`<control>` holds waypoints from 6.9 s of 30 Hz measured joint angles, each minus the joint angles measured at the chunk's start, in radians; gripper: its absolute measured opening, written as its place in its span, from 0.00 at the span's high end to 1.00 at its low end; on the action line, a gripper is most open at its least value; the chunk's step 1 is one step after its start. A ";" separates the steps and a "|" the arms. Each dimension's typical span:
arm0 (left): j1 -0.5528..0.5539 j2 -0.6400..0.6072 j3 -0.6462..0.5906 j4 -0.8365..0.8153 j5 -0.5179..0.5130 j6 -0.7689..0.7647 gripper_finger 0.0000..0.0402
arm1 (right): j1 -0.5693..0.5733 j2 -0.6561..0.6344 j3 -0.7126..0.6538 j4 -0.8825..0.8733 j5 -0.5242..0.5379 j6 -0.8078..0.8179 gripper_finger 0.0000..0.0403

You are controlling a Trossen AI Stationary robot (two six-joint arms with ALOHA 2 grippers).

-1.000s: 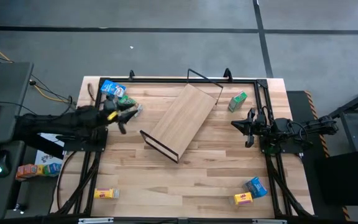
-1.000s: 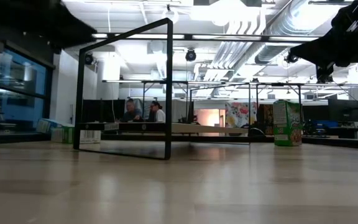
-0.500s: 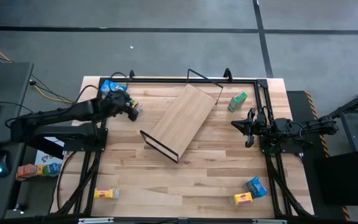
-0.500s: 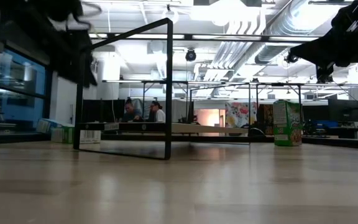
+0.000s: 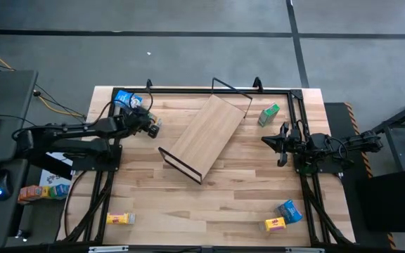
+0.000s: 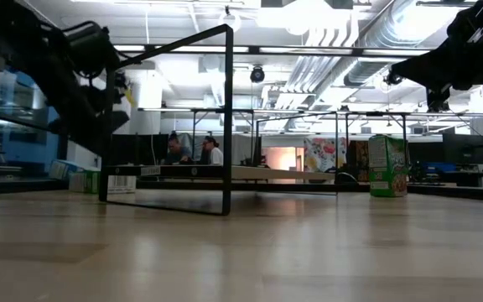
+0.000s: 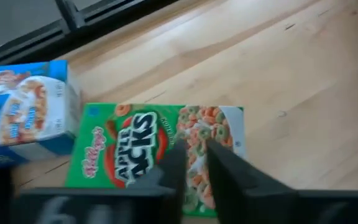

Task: Stack cereal on shelf
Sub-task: Put the left green cereal box on the shelf

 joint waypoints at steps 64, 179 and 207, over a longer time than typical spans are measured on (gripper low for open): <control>0.019 0.183 0.384 -0.731 0.240 -0.076 1.00 | 0.000 0.000 0.000 0.000 0.000 0.000 1.00; 0.046 0.395 0.468 -0.660 0.511 0.299 1.00 | 0.000 0.000 0.000 0.000 0.000 0.000 1.00; 0.058 0.509 0.468 -0.455 0.294 0.810 1.00 | 0.000 0.000 0.000 0.000 0.000 0.000 1.00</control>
